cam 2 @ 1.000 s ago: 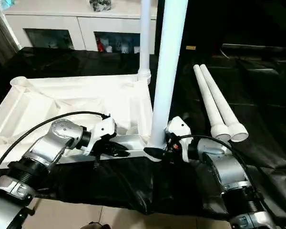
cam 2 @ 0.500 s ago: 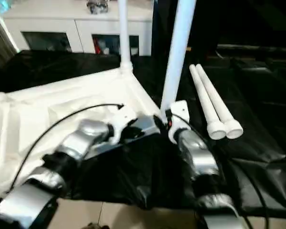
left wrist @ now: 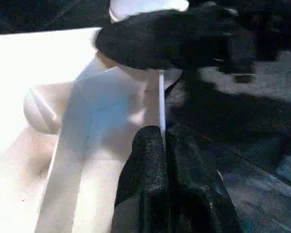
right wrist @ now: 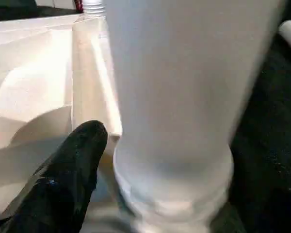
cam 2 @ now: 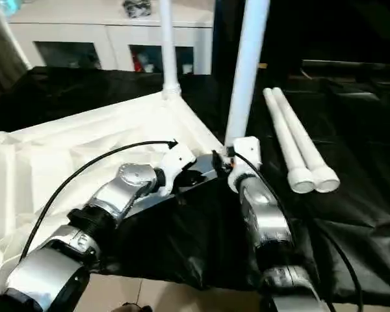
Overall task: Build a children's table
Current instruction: Rotate leg to tighten, then rotate table base
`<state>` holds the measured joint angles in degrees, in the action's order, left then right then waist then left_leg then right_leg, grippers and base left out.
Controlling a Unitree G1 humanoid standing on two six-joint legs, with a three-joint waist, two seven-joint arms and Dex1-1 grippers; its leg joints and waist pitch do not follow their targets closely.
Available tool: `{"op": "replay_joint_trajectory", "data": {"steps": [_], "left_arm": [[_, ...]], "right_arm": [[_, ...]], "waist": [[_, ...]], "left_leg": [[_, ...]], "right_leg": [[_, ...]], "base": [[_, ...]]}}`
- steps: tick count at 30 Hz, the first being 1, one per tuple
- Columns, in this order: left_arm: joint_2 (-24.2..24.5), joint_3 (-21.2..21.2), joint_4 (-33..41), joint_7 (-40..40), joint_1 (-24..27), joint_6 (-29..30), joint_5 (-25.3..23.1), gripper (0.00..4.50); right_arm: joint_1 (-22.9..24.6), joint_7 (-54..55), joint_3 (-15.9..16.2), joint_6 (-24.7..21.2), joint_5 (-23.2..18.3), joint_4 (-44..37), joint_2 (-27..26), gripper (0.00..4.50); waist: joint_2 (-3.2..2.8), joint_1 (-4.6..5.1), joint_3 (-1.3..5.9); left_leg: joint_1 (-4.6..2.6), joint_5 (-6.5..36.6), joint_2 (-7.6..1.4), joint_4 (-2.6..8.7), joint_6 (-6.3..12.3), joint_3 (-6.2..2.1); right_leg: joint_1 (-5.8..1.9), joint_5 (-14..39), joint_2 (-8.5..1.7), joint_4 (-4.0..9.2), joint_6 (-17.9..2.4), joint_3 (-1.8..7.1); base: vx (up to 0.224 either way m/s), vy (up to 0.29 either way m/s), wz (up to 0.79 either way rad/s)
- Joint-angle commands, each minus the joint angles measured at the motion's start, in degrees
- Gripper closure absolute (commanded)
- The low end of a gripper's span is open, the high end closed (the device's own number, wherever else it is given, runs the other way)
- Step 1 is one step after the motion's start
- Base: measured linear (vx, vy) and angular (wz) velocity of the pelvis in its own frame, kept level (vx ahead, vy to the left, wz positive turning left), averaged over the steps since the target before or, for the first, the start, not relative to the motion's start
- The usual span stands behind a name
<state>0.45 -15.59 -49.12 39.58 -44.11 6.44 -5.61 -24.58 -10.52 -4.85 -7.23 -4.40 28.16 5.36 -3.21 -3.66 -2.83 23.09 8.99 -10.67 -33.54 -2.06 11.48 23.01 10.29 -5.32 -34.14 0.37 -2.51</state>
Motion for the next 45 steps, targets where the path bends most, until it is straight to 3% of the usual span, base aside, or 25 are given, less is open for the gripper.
{"op": "replay_joint_trajectory", "data": {"steps": [1,2,3,5,8,9,10,14,15,16,17,18,20,21,22,23,25,26,30,33,39,45], "left_arm": [[-0.9,3.1,1.0,-2.4,-1.4,-3.0,2.6,4.06],[-0.5,3.3,1.5,-2.4,-1.2,-3.1,2.7,3.95],[-0.1,3.5,1.8,-3.1,-0.9,-3.6,2.4,3.92],[0.4,3.9,2.3,-4.2,-0.6,-4.4,2.1,3.72],[2.0,6.0,4.4,-7.6,0.3,-5.2,2.1,3.49],[2.7,6.4,5.3,-8.2,0.6,-5.2,2.1,3.49],[4.4,7.7,7.9,-9.9,1.4,-3.8,1.9,3.49],[9.6,11.6,16.4,-15.8,3.7,1.4,-0.2,3.49],[12.3,13.5,20.7,-18.0,5.0,4.7,-2.0,3.49],[13.2,14.1,22.1,-18.7,5.4,5.7,-2.5,3.49],[15.1,15.8,25.1,-19.7,6.5,8.2,-3.4,3.49],[16.6,17.1,27.4,-20.4,7.4,10.1,-4.1,3.49],[18.5,18.2,29.5,-21.0,8.6,12.1,-5.3,3.49],[21.8,19.5,32.0,-21.7,10.6,15.6,-7.8,3.49],[22.2,19.6,32.2,-21.8,10.8,16.0,-8.0,3.49],[24.1,20.2,33.2,-21.7,12.2,18.1,-8.8,3.76],[26.7,21.3,33.7,-22.9,14.4,21.2,-9.8,3.83],[27.3,21.6,34.0,-23.6,15.0,22.3,-10.0,3.87],[30.5,20.6,34.6,-21.7,18.2,26.5,-11.0,4.21],[32.0,20.0,34.6,-19.5,19.9,28.3,-10.9,4.47],[33.5,17.9,34.5,-13.8,21.8,29.8,-9.2,4.50],[37.2,10.3,38.4,1.2,24.1,32.8,-5.3,4.50]], "right_arm": [[1.8,-1.0,-1.3,-1.7,-1.5,-5.8,1.1,0.63],[3.3,-1.7,-1.3,-2.3,-1.7,-8.3,1.9,0.63],[4.6,-2.4,-1.3,-2.7,-1.9,-10.5,2.4,0.63],[6.0,-3.0,-1.3,-3.0,-2.3,-12.7,3.1,0.63],[8.8,-4.6,-1.1,-4.4,-3.2,-17.5,4.6,0.63],[9.5,-5.1,-1.0,-4.9,-3.3,-18.8,5.0,0.63],[10.5,-6.8,-0.5,-6.6,-4.0,-20.7,5.9,0.63],[13.5,-12.5,1.6,-11.6,-6.4,-26.1,8.6,0.63],[14.6,-15.3,3.8,-12.9,-6.6,-27.8,10.2,0.63],[14.9,-16.3,4.6,-13.3,-6.6,-28.3,10.7,0.63],[15.9,-18.7,6.6,-14.3,-6.8,-29.8,11.9,0.63],[16.6,-20.4,8.2,-15.1,-6.9,-30.9,12.8,0.63],[17.0,-21.6,9.6,-16.3,-7.1,-31.6,13.2,0.63],[17.1,-22.5,11.5,-17.6,-6.7,-31.5,13.0,0.63],[17.0,-22.6,11.7,-17.7,-6.6,-31.5,12.9,0.63],[16.4,-22.2,12.5,-18.6,-6.1,-30.6,12.3,0.63],[14.8,-20.7,13.4,-19.7,-4.6,-28.5,11.1,0.63],[14.4,-20.2,13.6,-20.4,-4.3,-27.9,10.7,0.93],[11.8,-17.7,14.1,-23.2,-3.2,-25.3,9.6,1.13],[10.2,-16.5,13.9,-24.5,-3.3,-24.1,8.8,1.44],[7.3,-14.8,13.9,-26.4,-2.6,-21.6,7.5,1.90],[3.5,-13.3,14.6,-27.3,-1.0,-15.3,6.7,2.44]], "waist": [[1.12,0.02,3.98],[1.18,0.02,3.97],[0.82,-0.19,4.11],[1.12,0.08,4.07],[0.39,0.25,4.05],[0.61,0.35,4.02],[0.15,0.32,4.07],[0.16,0.55,4.07],[0.59,0.69,3.98],[0.16,0.71,3.98],[0.39,0.82,3.92],[0.57,0.82,3.80],[0.14,0.82,3.71],[0.42,0.82,3.63],[0.12,0.86,3.55],[0.98,1.00,3.47],[0.30,0.90,3.35],[0.57,1.04,3.40],[0.19,0.59,3.45],[0.34,0.30,3.52],[0.38,0.17,3.67],[0.27,0.19,3.89]], "left_leg": [[-1.68,14.6,-2.15,4.11,2.84,-1.30],[-1.55,14.3,-2.10,4.08,3.05,-1.32],[-1.68,13.9,-2.16,4.03,3.13,-1.33],[-1.32,13.4,-2.07,3.99,3.64,-1.34],[-1.39,13.9,-1.95,3.86,3.86,-1.35],[-1.33,13.8,-1.89,3.83,3.92,-1.29],[-1.34,13.7,-1.97,3.86,3.94,-1.39],[-1.45,13.2,-2.20,3.78,4.19,-1.43],[-1.40,13.2,-2.20,3.80,4.28,-1.33],[-1.36,13.0,-2.29,3.92,4.10,-1.49],[-1.37,13.1,-2.20,3.84,4.02,-1.39],[-1.55,13.8,-2.23,3.85,3.69,-1.30],[-1.73,14.9,-2.34,3.98,2.76,-1.43],[-1.76,15.4,-2.37,4.09,2.24,-1.46],[-1.82,16.2,-2.39,4.22,1.65,-1.52],[-1.82,17.1,-2.33,4.29,1.00,-1.46],[-1.92,18.1,-2.19,4.44,0.16,-1.53],[-1.98,18.5,-2.21,4.55,-0.55,-1.63],[-2.39,19.7,-2.18,4.56,-1.86,-1.65],[-2.43,20.0,-2.11,4.62,-2.48,-1.66],[-2.23,18.5,-2.04,4.60,-2.69,-1.58],[-2.13,15.8,-1.91,4.37,-2.53,-1.45]], "right_leg": [[-2.26,13.3,-2.71,4.58,-10.1,1.57],[-2.33,12.8,-2.74,4.53,-10.2,1.55],[-2.26,11.9,-2.78,4.49,-10.6,1.49],[-2.48,9.9,-2.64,4.28,-10.7,1.44],[-2.47,9.6,-2.60,4.36,-10.7,1.39],[-2.54,9.4,-2.54,4.43,-10.8,1.37],[-2.67,9.0,-2.55,4.13,-11.1,1.32],[-2.73,7.8,-2.31,3.95,-11.8,1.21],[-2.68,7.8,-2.14,3.95,-11.8,1.21],[-2.73,8.0,-2.19,3.77,-11.7,1.15],[-2.55,8.5,-2.18,3.92,-11.5,1.17],[-2.34,10.1,-2.16,4.13,-11.4,1.24],[-2.16,12.1,-2.14,4.12,-11.2,1.27],[-1.99,13.3,-2.14,4.13,-10.8,1.34],[-1.74,14.3,-2.11,4.22,-10.3,1.38],[-1.67,15.3,-2.01,4.34,-9.9,1.42],[-1.26,16.9,-2.10,4.40,-9.3,1.52],[-1.25,16.9,-1.96,4.26,-9.1,1.50],[-0.83,16.6,-2.04,4.32,-8.6,1.70],[-0.82,15.7,-2.05,4.23,-8.4,1.78],[-1.02,12.4,-2.15,3.80,-9.0,1.88],[-1.34,9.0,-2.24,3.30,-10.7,1.84]], "base": [[0.000,0.000,0.00],[0.000,0.000,0.00],[0.000,0.000,0.00],[0.000,0.000,0.00],[0.000,0.000,0.00],[0.000,0.000,0.00],[0.000,0.000,0.00],[0.000,0.000,0.00],[0.000,0.000,0.00],[0.000,0.000,0.00],[0.000,0.000,0.00],[0.000,0.000,0.00],[0.000,0.000,0.00],[0.000,0.000,0.00],[0.000,0.000,0.00],[0.000,0.000,0.00],[0.000,0.000,0.00],[0.000,0.000,0.00],[0.000,0.000,0.00],[0.000,0.000,0.00],[0.000,0.000,0.00],[0.000,0.000,0.00]]}}
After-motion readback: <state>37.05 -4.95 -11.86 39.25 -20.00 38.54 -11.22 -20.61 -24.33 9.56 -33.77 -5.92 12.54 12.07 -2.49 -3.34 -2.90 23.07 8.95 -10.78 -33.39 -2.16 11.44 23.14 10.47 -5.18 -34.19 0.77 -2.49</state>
